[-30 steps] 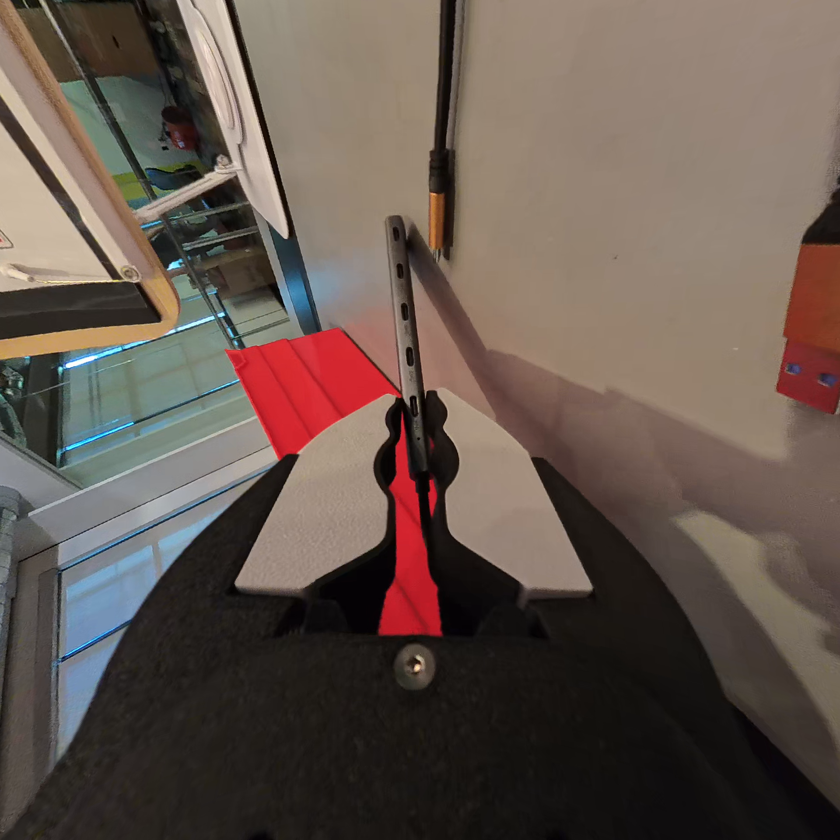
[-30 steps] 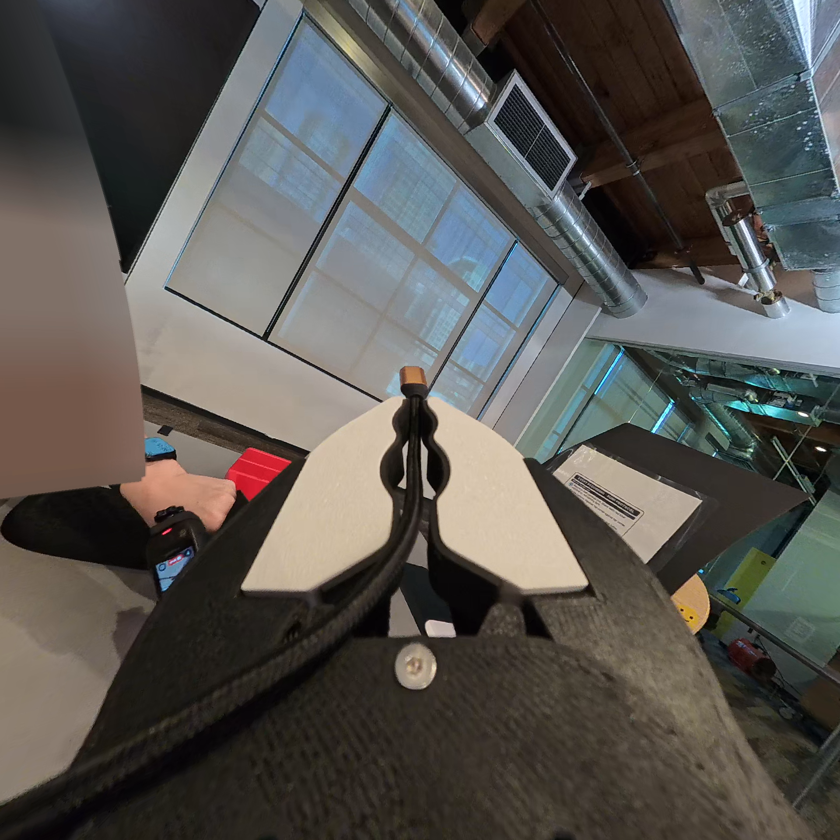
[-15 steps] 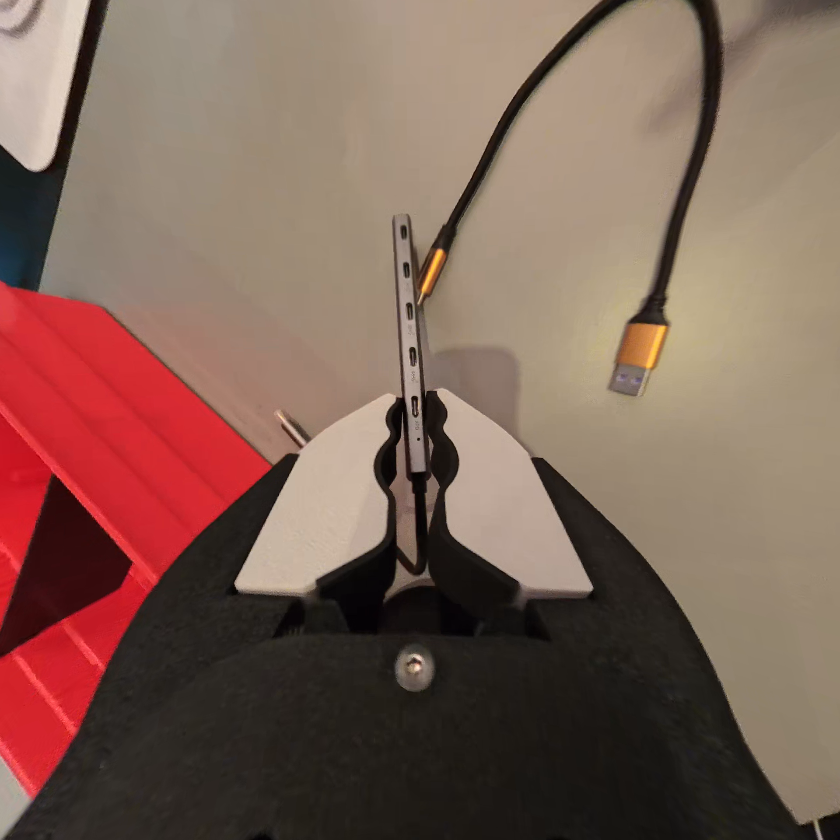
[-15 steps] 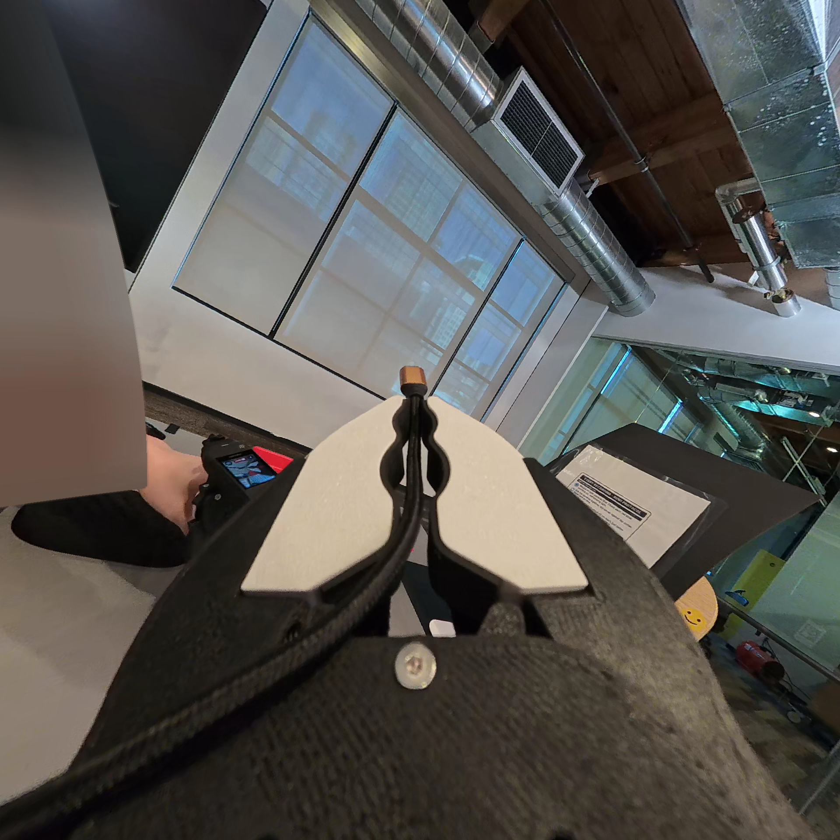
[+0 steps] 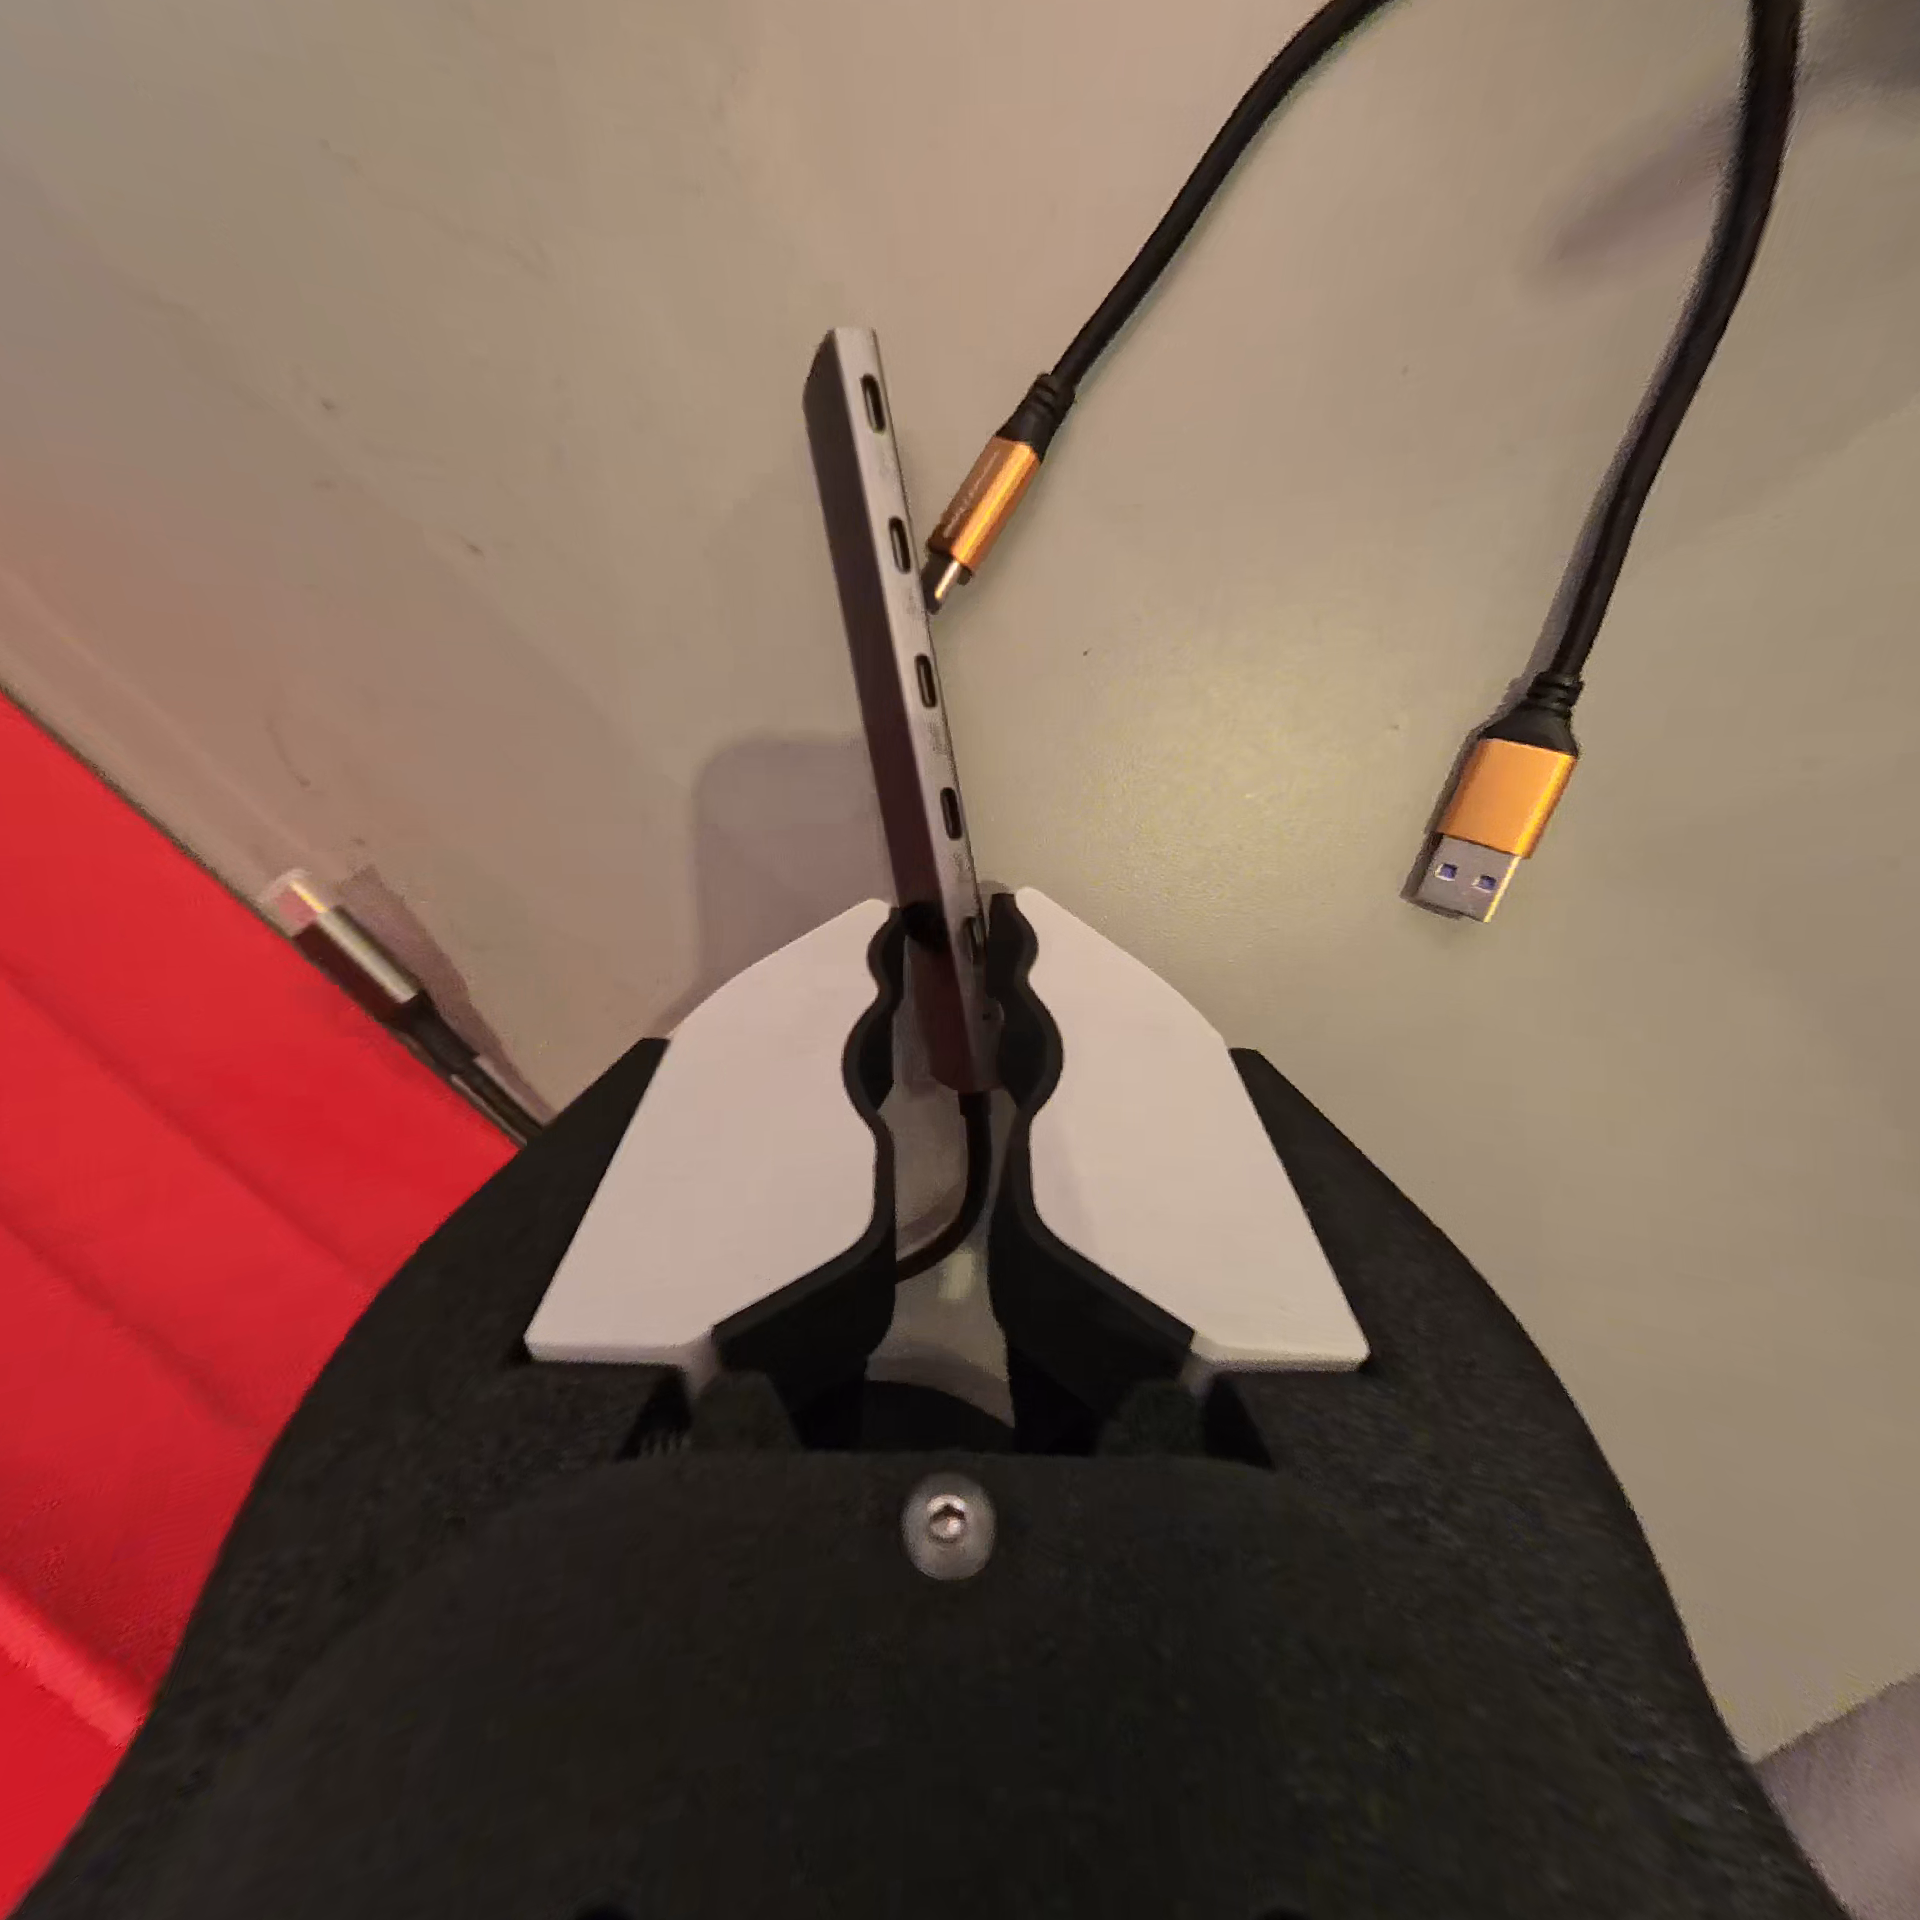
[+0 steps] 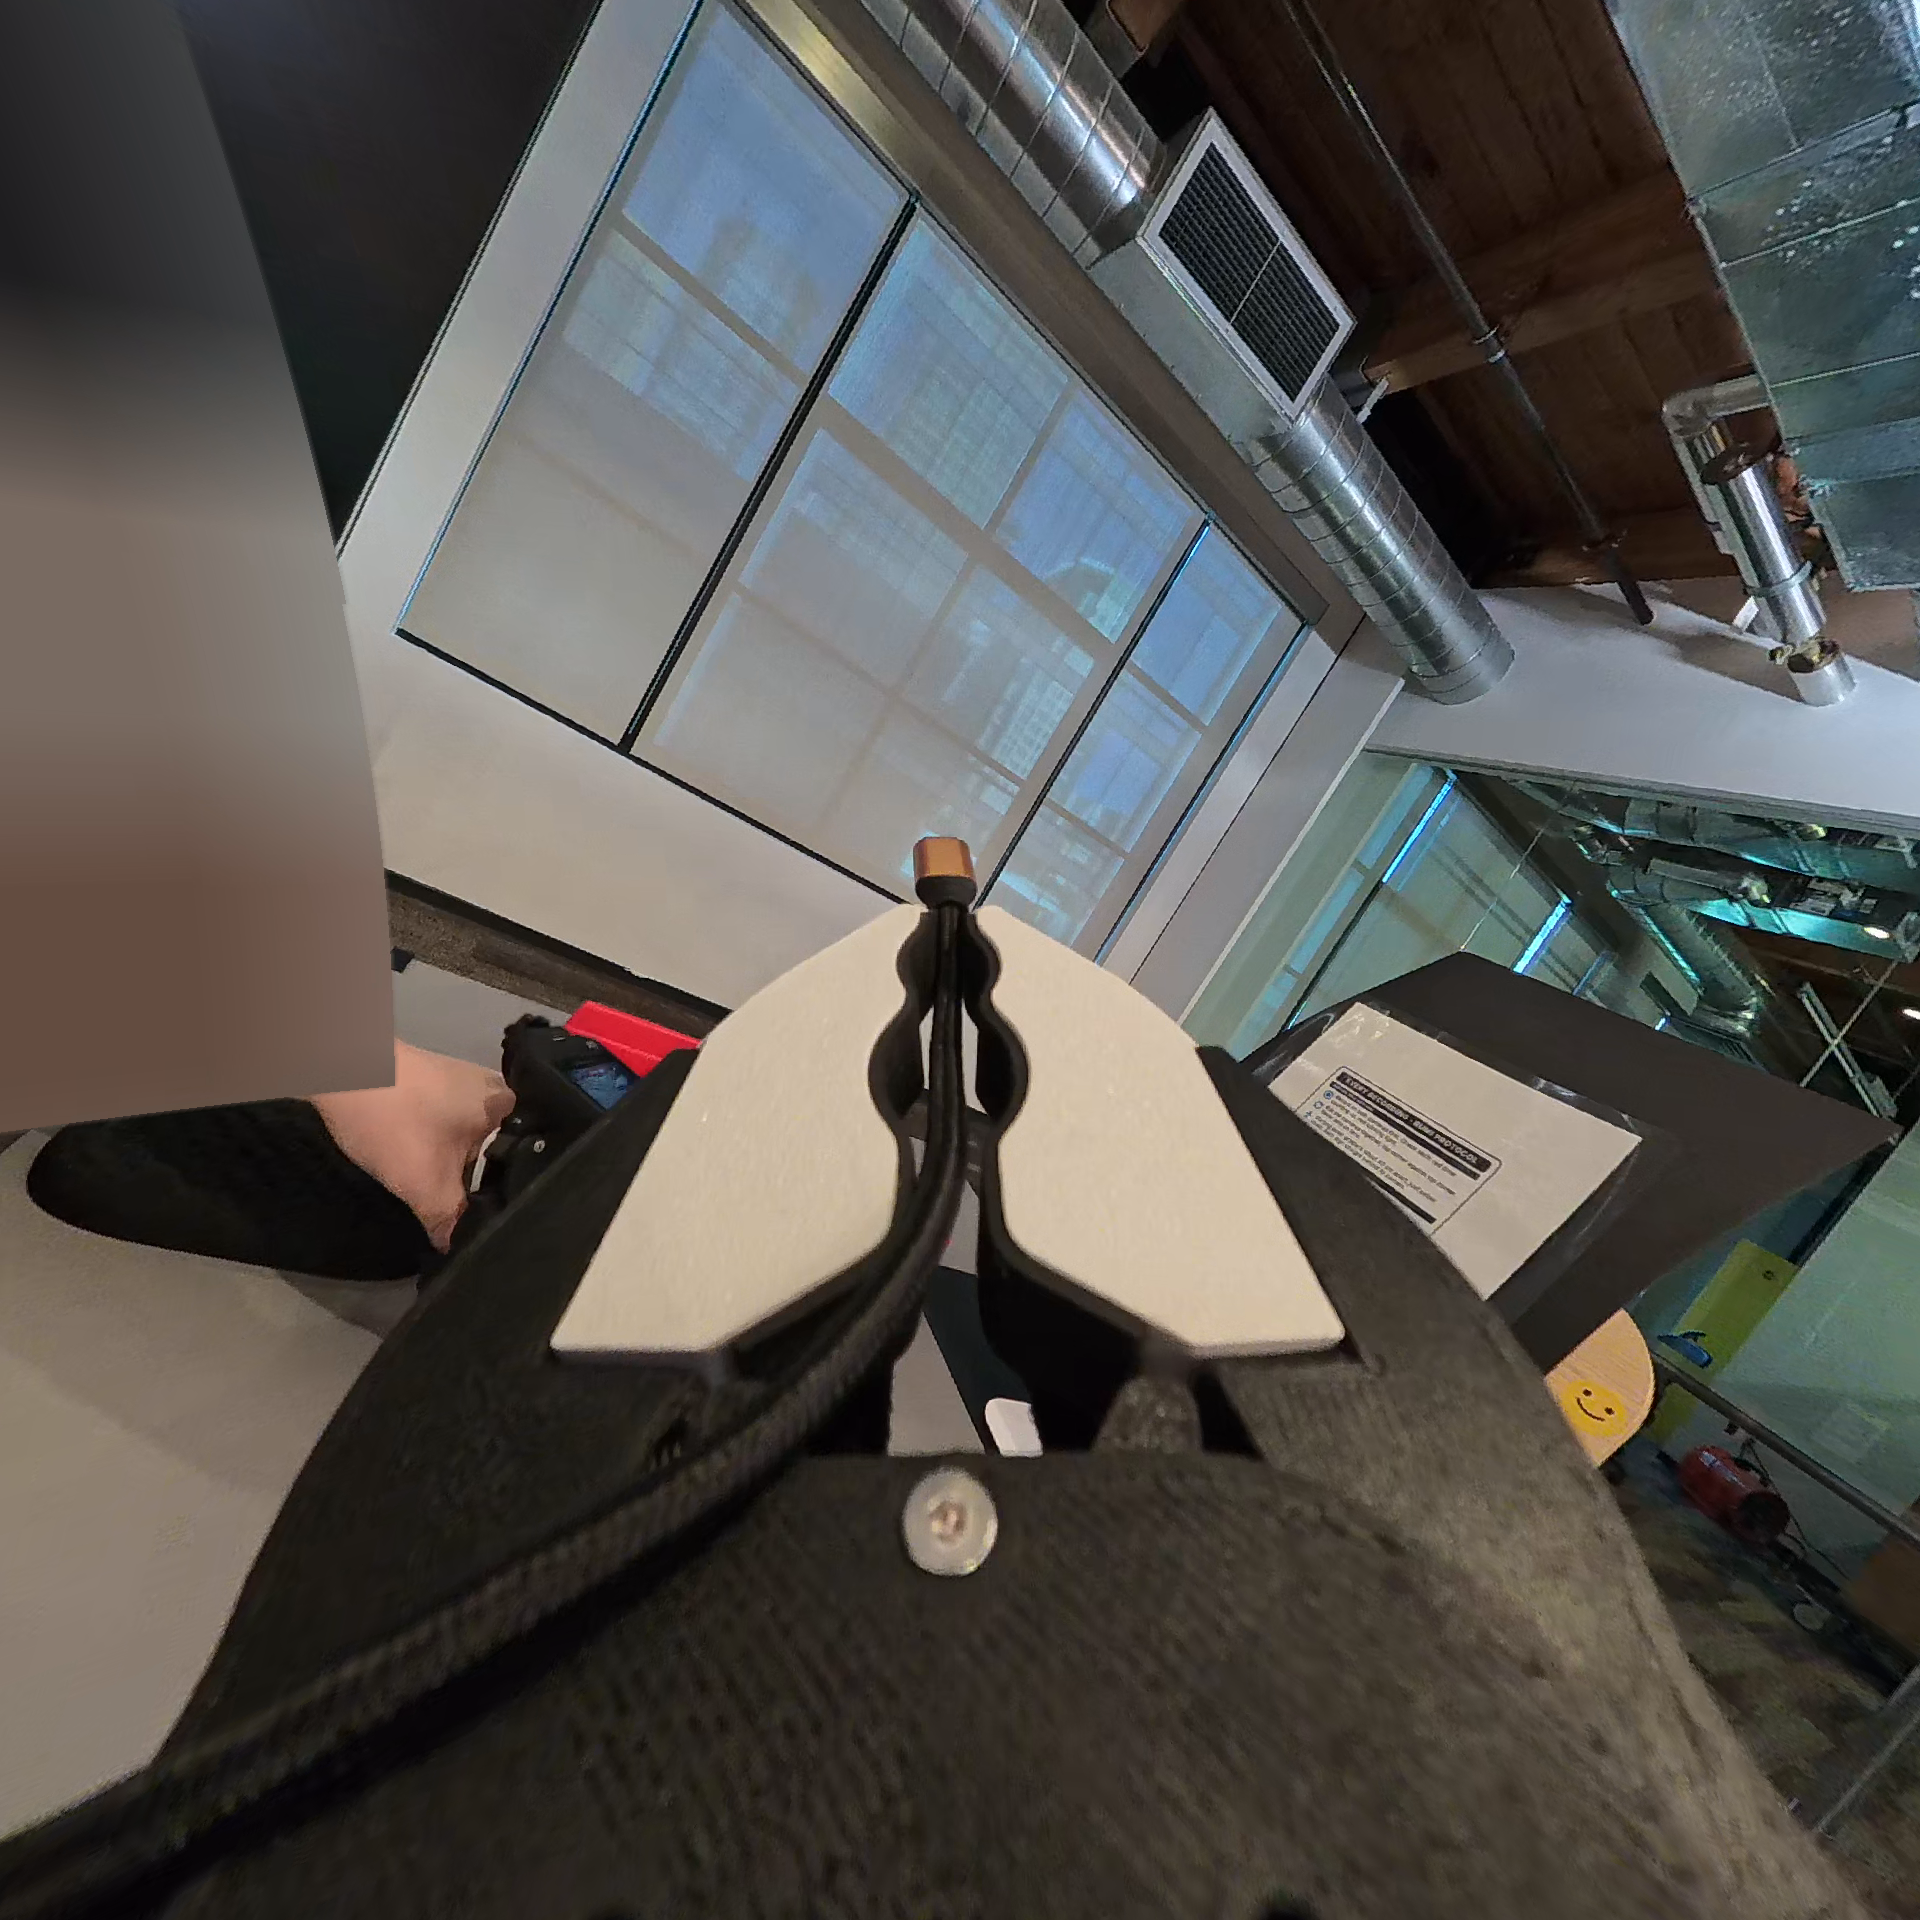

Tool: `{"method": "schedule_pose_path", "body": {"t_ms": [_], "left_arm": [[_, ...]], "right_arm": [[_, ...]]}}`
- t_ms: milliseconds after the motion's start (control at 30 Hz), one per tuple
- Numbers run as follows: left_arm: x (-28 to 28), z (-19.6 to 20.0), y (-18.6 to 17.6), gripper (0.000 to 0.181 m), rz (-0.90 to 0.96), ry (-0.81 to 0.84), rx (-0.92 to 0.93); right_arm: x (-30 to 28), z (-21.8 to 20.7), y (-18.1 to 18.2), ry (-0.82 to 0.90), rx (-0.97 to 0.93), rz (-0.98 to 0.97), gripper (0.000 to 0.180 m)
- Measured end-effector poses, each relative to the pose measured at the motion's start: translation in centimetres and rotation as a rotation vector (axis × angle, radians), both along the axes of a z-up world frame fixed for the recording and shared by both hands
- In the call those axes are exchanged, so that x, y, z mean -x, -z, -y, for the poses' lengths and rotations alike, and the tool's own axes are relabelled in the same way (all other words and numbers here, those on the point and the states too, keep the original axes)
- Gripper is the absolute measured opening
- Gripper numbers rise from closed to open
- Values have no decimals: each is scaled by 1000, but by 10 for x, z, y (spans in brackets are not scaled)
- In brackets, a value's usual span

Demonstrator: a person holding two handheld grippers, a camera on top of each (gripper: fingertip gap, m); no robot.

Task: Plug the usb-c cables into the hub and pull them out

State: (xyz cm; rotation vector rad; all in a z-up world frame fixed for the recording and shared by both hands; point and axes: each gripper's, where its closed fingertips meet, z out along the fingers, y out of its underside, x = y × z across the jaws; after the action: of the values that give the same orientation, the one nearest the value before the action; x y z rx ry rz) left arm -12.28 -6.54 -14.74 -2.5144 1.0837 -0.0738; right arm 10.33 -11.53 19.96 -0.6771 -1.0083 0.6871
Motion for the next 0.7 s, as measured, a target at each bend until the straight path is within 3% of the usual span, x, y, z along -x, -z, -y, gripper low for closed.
{"method": "schedule_pose_path", "body": {"t_ms": [33,500,700], "left_arm": [[1,0,4,16,-12,2,4],[2,-2,11,22,-9,40,5],[3,-1,10,21,-107,115,-38]], "right_arm": [[0,0,0,0,1,1,5],[8,-3,5,11,3,39,5],[11,-4,7,12,5,55,5]]}}
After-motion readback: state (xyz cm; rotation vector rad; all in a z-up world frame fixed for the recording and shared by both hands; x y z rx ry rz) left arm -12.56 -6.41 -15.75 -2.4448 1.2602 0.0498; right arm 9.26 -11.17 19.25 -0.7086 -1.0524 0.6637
